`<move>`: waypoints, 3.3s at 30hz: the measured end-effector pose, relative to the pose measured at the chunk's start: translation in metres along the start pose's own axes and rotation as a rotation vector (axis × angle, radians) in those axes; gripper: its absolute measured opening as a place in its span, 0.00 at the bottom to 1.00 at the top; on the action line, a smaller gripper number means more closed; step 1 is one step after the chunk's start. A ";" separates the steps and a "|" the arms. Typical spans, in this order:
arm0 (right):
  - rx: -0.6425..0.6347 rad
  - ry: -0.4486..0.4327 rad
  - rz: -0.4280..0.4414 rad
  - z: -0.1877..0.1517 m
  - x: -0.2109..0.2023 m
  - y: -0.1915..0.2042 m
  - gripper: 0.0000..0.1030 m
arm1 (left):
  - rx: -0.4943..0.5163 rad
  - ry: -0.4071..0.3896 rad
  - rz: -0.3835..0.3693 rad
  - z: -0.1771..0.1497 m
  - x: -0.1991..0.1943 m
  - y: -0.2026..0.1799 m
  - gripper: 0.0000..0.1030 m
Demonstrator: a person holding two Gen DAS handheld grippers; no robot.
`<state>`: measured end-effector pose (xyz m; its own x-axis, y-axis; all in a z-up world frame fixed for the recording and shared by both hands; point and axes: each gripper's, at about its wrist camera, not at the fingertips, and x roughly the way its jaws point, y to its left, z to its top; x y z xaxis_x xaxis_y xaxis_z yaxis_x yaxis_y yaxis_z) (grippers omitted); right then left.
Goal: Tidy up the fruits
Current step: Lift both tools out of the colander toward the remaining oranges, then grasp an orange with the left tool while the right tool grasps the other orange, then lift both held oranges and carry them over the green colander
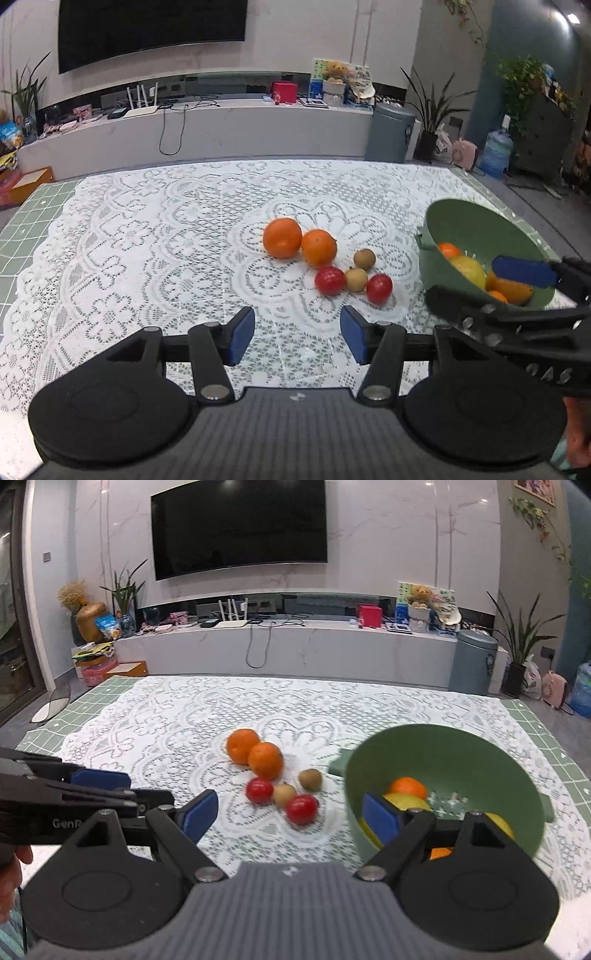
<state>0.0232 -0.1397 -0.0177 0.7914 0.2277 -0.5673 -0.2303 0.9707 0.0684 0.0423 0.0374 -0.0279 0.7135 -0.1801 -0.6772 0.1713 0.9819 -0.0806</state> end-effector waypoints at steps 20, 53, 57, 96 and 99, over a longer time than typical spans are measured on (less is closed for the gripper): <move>-0.185 0.040 0.003 0.005 0.062 0.025 0.47 | 0.037 0.051 -0.050 0.022 0.044 0.028 0.50; -0.242 0.136 -0.015 0.024 0.173 0.038 0.41 | 0.040 0.165 -0.209 0.078 0.159 0.051 0.54; -0.232 0.141 -0.022 0.023 0.178 0.036 0.40 | 0.014 0.162 -0.224 0.081 0.165 0.052 0.55; -0.118 0.074 -0.011 0.049 0.131 0.024 0.37 | -0.232 0.069 -0.189 0.085 0.110 0.066 0.44; -0.103 0.056 -0.005 0.051 0.114 0.022 0.37 | -0.212 0.044 -0.168 0.085 0.088 0.060 0.44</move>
<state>0.1373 -0.0883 -0.0391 0.7606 0.2158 -0.6123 -0.2859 0.9581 -0.0175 0.1732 0.0759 -0.0302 0.6556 -0.3437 -0.6723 0.1356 0.9295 -0.3429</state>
